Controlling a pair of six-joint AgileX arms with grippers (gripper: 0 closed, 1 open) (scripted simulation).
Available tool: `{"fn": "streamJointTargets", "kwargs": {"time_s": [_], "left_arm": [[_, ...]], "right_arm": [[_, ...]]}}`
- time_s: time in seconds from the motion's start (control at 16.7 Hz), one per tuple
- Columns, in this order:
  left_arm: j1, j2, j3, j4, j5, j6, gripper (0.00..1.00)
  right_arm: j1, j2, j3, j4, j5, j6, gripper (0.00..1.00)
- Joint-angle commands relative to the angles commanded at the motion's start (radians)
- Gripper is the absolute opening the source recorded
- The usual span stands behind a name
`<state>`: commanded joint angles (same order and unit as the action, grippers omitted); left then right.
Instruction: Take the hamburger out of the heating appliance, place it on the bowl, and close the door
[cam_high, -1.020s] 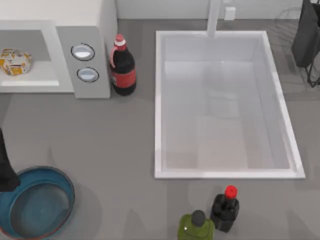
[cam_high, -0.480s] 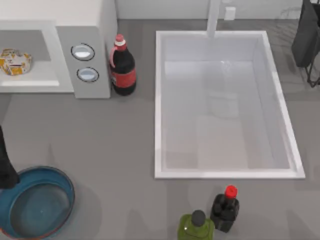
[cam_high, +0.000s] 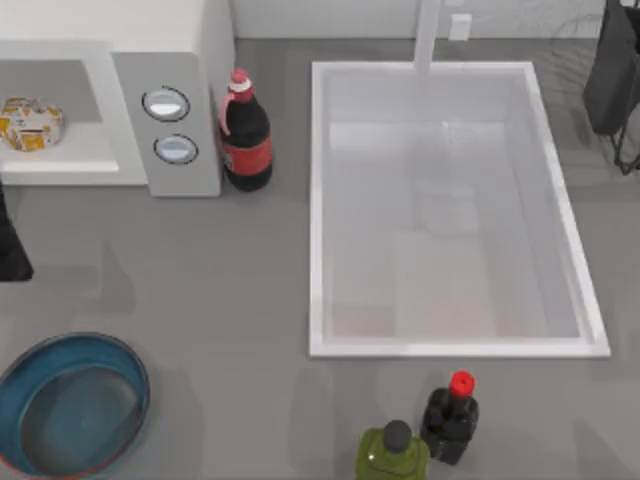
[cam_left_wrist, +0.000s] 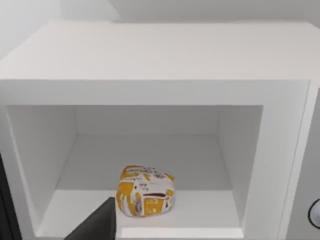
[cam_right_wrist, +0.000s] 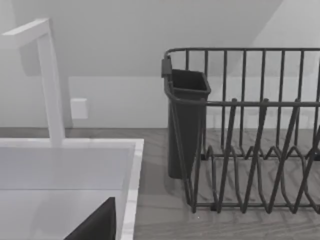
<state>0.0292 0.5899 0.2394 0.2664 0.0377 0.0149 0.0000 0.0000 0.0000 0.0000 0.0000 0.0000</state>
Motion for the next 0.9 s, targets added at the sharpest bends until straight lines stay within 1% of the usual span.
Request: {"fn": "streamJointTargets", "kwargs": {"time_s": [0.66, 0.9], "left_arm": [[0.055, 1.118, 0.454, 0.505, 0.071, 0.028, 1.0], [0.073, 1.481, 0.601, 0.669, 0.095, 0.037, 1.0]], "right_arm": [[0.0, 0.0, 0.0, 0.0, 0.0, 0.0, 1.0], [0.0, 0.0, 0.0, 0.0, 0.0, 0.0, 1.0]]}}
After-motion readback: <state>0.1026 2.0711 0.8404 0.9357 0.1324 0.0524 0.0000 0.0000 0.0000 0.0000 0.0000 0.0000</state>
